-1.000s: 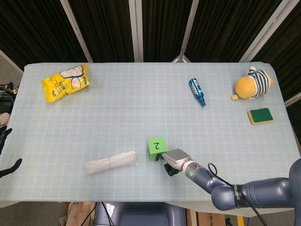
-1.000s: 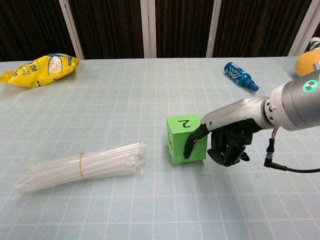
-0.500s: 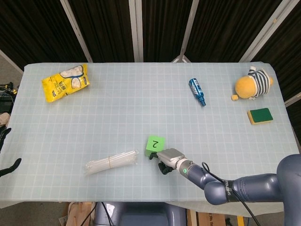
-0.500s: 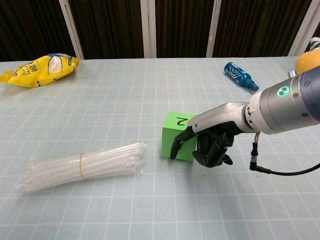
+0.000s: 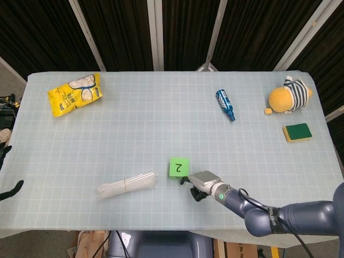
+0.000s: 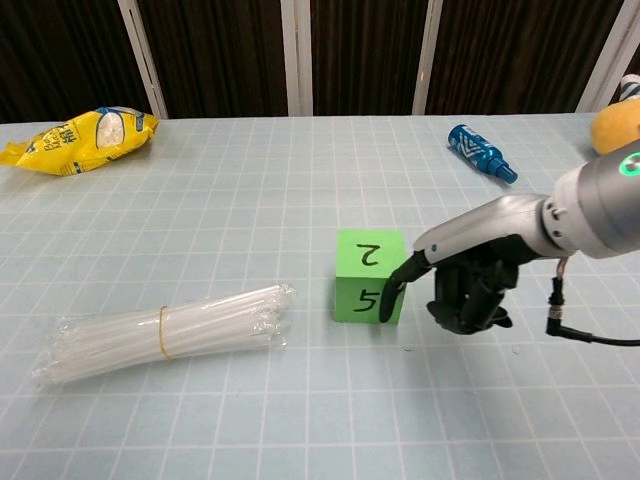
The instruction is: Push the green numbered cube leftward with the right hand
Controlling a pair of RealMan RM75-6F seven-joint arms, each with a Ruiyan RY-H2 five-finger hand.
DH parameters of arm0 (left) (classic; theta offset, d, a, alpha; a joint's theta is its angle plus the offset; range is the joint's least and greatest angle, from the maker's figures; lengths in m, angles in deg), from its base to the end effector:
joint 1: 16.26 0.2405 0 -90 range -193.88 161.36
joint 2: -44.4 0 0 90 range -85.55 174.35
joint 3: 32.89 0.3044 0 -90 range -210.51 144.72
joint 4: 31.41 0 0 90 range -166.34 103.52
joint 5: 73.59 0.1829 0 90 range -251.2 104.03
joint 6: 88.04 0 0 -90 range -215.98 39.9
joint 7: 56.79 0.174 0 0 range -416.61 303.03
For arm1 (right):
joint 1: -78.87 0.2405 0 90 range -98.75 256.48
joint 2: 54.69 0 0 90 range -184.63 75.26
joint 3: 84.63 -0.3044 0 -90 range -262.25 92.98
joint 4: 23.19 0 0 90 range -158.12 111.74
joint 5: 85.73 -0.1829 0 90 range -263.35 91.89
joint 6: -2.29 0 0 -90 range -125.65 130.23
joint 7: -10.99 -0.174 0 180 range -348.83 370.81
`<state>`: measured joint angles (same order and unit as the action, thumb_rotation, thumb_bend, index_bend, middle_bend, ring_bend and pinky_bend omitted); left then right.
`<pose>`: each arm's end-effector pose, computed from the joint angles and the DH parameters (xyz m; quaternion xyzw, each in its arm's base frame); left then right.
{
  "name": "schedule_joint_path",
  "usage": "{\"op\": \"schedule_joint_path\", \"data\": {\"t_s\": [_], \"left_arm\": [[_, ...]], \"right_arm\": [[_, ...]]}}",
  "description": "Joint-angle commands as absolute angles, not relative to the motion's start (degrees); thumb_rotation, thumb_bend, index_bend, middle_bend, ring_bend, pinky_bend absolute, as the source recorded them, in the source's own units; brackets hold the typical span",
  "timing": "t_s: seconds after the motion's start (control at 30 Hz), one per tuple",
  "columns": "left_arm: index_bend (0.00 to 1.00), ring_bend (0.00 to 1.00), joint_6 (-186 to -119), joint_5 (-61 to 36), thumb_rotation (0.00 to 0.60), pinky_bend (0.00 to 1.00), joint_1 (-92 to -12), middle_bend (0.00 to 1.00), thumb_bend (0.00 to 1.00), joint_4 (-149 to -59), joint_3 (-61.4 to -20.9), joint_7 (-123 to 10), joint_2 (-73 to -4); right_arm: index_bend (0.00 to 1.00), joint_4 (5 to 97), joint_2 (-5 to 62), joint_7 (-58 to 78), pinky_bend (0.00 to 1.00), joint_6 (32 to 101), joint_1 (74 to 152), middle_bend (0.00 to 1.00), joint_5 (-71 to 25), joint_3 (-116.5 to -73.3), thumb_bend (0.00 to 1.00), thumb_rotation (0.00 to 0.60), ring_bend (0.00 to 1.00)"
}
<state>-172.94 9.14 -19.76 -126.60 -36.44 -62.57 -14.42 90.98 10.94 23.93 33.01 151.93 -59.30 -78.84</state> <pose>-0.3495 0.2057 0.2388 -0.5574 -0.4188 -0.3957 0.5978 -0.0994 -0.3450 0.0318 0.7996 -0.5457 0.1353 0.2109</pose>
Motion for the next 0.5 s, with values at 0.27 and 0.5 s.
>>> {"op": "schedule_joint_path", "data": {"t_s": [0.27, 0.5], "left_arm": [[0.03, 0.0, -173.6, 9.5, 0.6, 0.0, -19.5, 0.0, 0.34, -127.3, -36.2, -60.5, -15.1], [0.03, 0.0, -174.1, 9.7, 0.6, 0.0, -19.3, 0.0, 0.34, -127.4, -36.1, -59.9, -15.2]], "right_arm": [[0.22, 100.4, -6.6, 19.1, 0.6, 28.4, 143.4, 0.76, -46.4, -74.9, 0.78, 0.6, 0.67], [0.19, 95.8, -9.9, 15.0, 0.28, 55.9, 125.3, 0.41, -35.2, -76.8, 0.67, 0.6, 0.35]]}}
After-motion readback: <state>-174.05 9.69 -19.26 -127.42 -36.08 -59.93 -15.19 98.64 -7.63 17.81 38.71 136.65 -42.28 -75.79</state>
